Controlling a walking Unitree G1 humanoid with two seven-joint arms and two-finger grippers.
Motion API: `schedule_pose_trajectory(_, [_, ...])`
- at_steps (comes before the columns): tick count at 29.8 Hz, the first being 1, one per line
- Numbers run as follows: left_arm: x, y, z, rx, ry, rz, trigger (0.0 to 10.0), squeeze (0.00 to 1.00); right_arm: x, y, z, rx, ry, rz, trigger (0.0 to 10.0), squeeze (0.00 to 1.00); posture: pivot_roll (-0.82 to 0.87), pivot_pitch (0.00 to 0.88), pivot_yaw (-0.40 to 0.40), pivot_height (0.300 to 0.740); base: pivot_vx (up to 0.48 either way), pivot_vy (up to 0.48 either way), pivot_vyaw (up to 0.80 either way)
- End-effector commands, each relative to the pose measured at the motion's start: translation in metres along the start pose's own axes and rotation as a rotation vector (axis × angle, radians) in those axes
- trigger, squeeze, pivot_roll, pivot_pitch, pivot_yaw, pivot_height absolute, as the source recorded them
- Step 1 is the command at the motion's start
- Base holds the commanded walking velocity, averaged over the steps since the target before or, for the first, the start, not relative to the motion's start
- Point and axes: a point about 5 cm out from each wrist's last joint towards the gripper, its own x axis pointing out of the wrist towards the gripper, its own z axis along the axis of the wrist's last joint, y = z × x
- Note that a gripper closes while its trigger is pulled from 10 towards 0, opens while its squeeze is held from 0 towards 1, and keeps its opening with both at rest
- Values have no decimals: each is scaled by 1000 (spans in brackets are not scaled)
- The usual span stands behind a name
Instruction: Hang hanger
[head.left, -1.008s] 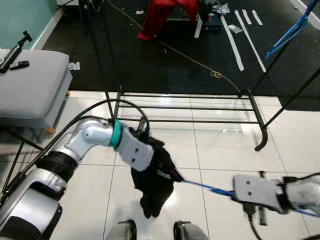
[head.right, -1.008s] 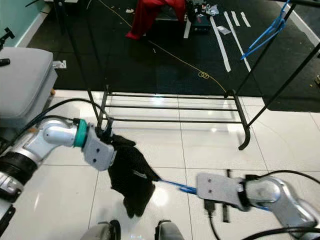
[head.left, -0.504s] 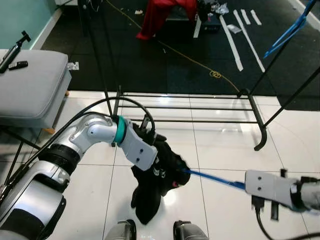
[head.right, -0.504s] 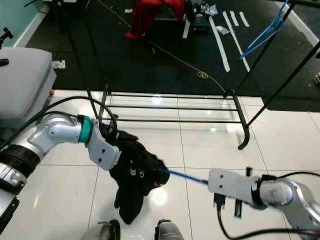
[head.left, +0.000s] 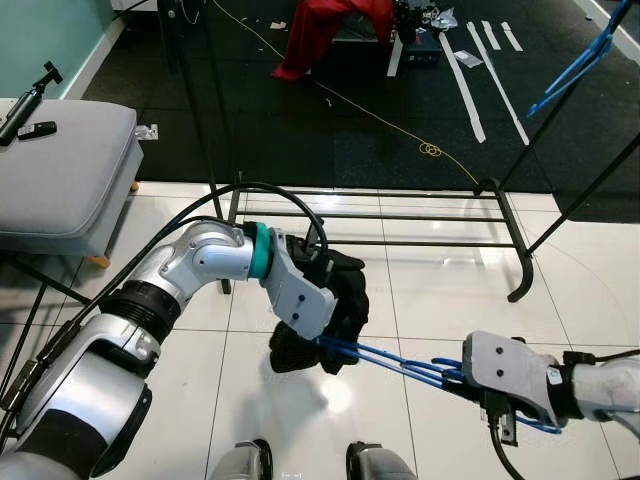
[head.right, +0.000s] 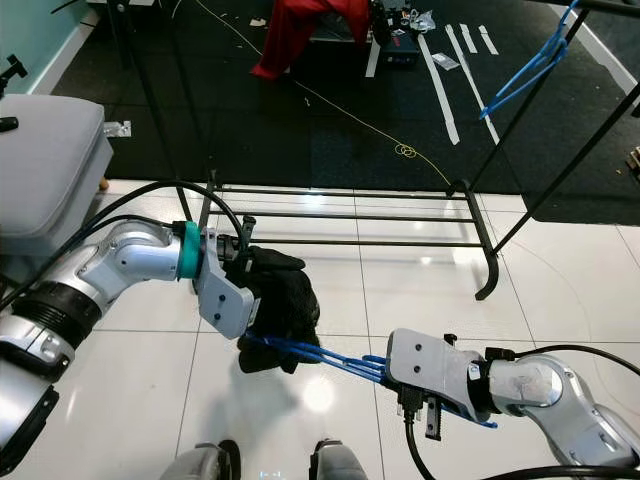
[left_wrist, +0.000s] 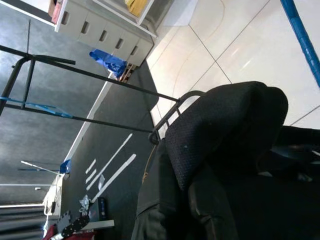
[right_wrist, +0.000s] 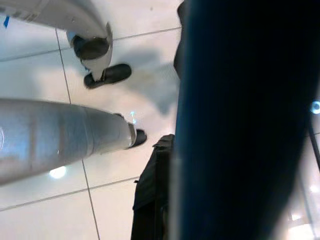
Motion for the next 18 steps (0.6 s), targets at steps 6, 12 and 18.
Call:
schedule_pose_trajectory(6, [0,-5,-3,-16,17,-53,10000,0,-4,7,-13,46,92,53,10000,0,-119,103,32,740,0,0,0])
schedule_pose_trajectory(12, [-2,-10,-6,-51,30,-76,10000,0,-7,12,-19,62,124,73,10000,0,-120,104,33,740,0,0,0])
schedule_pose_trajectory(18, [-4,-14,-10,-103,56,-87,10000,0,-12,8,-18,110,91,20,10000,0,-120,106,33,740,0,0,0])
